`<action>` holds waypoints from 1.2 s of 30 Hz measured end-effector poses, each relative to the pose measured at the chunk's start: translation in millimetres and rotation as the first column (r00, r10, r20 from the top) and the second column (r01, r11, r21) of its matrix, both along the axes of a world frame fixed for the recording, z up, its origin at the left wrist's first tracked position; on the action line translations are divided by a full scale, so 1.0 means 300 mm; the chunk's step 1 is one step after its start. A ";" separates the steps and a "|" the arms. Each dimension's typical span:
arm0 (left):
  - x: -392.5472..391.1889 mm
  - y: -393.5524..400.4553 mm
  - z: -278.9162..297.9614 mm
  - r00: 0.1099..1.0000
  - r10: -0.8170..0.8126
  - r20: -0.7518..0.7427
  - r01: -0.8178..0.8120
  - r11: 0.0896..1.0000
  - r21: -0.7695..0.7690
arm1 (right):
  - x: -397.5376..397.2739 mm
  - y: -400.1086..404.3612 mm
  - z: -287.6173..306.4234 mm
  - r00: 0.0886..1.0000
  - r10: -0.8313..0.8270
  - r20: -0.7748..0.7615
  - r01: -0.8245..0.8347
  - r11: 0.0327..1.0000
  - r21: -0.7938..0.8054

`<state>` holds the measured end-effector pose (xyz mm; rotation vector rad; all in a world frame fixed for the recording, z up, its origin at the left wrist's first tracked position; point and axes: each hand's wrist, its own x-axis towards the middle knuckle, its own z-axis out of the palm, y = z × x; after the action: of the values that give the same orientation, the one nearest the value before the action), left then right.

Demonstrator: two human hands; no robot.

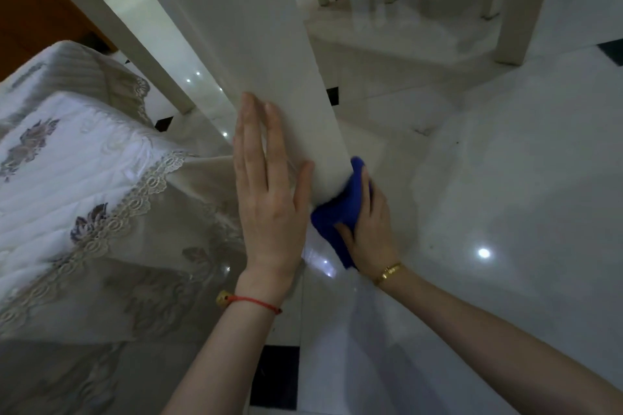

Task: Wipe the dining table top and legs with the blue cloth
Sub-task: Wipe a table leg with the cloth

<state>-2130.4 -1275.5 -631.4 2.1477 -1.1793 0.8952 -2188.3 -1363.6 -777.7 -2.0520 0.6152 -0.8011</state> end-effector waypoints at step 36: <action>-0.018 -0.002 -0.091 0.997 0.035 -0.064 -0.037 0.999 -0.024 | -0.121 -0.079 -0.247 0.900 0.144 -0.412 -0.158 0.987 -0.001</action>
<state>-2135.8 -1276.0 -658.8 2.1671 -1.0957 0.8468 -2224.5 -1387.2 -851.7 -2.2879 0.6611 -0.2863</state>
